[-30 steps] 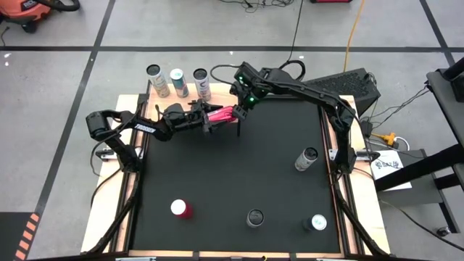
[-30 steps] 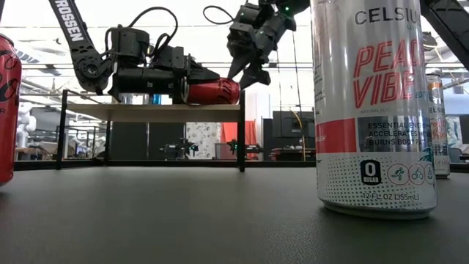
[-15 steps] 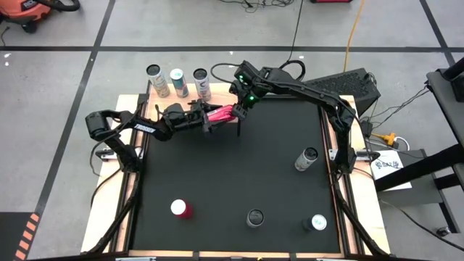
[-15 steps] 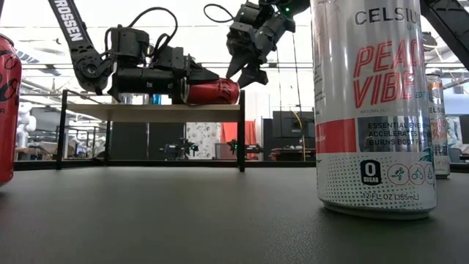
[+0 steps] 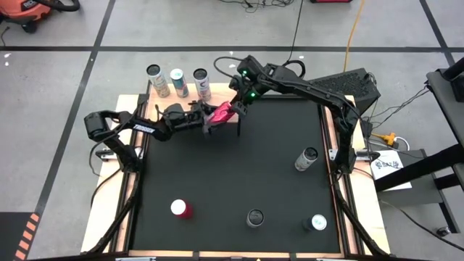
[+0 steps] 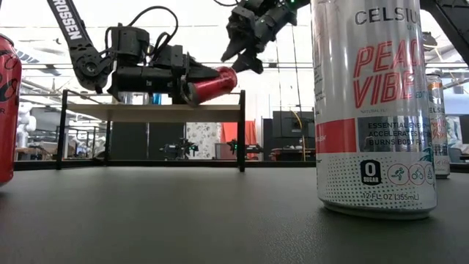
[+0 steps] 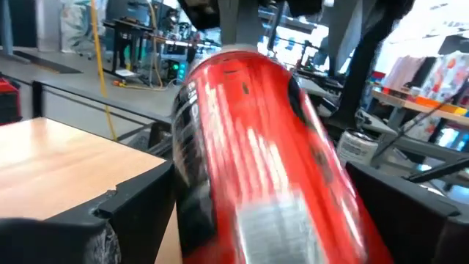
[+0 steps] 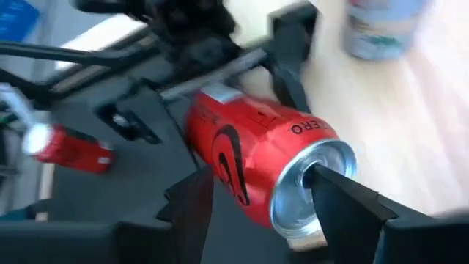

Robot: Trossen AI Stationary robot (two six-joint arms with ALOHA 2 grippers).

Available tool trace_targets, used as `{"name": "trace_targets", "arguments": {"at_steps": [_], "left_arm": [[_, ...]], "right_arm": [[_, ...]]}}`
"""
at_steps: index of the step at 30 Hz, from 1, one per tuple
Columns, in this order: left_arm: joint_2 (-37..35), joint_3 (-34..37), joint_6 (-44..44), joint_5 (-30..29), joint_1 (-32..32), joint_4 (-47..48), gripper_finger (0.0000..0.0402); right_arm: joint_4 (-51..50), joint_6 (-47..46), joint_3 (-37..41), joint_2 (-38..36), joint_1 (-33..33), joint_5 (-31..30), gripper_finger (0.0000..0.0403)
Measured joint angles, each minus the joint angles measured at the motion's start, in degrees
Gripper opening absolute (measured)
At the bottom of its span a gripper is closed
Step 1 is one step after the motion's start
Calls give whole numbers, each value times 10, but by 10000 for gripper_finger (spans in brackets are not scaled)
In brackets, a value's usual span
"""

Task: Place canned beverage on shelf
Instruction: Put the top red black soda can on the shelf

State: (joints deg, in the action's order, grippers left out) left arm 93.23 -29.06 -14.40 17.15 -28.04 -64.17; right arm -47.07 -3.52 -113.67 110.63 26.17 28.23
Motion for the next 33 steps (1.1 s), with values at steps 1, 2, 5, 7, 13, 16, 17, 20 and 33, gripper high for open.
{"name": "trace_targets", "arguments": {"at_steps": [1, 2, 5, 7, 13, 16, 17, 20, 33], "left_arm": [[0, 0, -1, 2, 1, 0, 375], [0, -1, -1, 3, 1, 0, 375], [0, -5, 0, 7, 1, 6, 375], [0, -9, -3, 6, 1, 7, 375], [1, -14, -3, 3, 1, 9, 375], [1, -15, -8, -4, 0, 8, 375], [1, -15, -9, -4, 0, 8, 375], [1, -15, -33, -7, -3, 5, 375], [1, -19, -12, 8, -5, 9, 375]], "right_arm": [[12, 0, 0, 0, 0, 14, 208], [22, -1, 0, 0, -3, 27, 208], [30, -1, 0, 0, -12, 31, 208], [35, -1, 0, 1, -17, 31, 208], [32, 0, 0, 1, -24, 20, 208], [32, -2, 0, 1, -24, 27, 208], [35, -1, 0, 1, -25, 26, 208], [46, -1, 0, 2, -26, 26, 208], [59, 1, 0, 2, -28, 36, 208]]}}
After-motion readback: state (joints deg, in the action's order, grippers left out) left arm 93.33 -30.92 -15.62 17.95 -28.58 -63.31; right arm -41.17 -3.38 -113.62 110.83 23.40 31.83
